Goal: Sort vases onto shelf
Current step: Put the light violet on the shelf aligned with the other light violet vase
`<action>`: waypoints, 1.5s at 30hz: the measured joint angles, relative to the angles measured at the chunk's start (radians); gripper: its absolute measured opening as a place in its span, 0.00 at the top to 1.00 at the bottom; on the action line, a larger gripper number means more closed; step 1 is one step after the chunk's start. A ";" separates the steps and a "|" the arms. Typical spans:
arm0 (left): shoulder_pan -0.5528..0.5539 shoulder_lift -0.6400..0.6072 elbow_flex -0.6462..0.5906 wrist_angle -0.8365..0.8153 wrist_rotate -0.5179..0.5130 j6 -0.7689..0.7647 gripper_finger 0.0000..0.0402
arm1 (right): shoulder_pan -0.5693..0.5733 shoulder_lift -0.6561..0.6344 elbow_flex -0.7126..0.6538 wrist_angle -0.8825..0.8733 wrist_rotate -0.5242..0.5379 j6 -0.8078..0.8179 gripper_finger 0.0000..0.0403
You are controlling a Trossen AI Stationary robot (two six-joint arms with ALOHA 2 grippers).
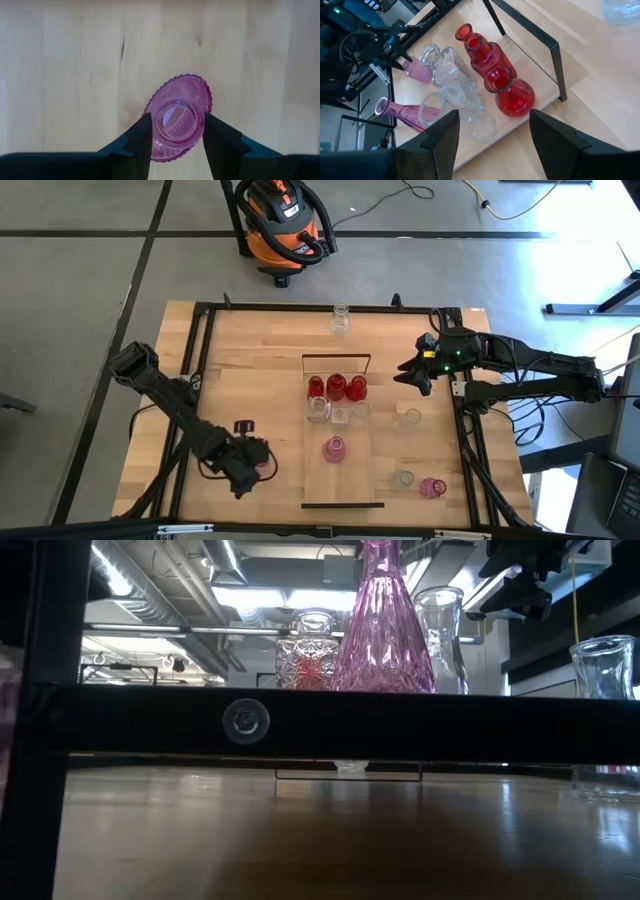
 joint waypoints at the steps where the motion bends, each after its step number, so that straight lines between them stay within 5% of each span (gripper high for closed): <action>1: 0.019 0.000 0.005 0.014 0.018 0.040 0.66 | 0.000 0.000 0.000 0.000 -0.001 0.004 0.45; 8: 0.152 -0.011 0.062 0.173 0.140 0.412 0.66 | 0.000 0.000 0.000 0.000 -0.058 0.011 0.45; 19: 0.361 -0.039 0.141 0.208 0.345 0.931 0.66 | 0.000 0.000 0.000 -0.039 -0.100 -0.024 0.45; 29: 0.429 -0.026 0.143 0.256 0.388 1.253 0.66 | 0.000 -0.002 0.000 -0.039 -0.124 -0.020 0.45; 36: 0.422 0.010 0.155 0.252 0.378 1.291 0.66 | 0.000 -0.002 0.000 -0.039 -0.116 -0.016 0.45; 45: 0.447 0.133 0.318 0.124 0.350 1.274 0.66 | 0.000 -0.002 0.000 -0.047 -0.117 -0.002 0.45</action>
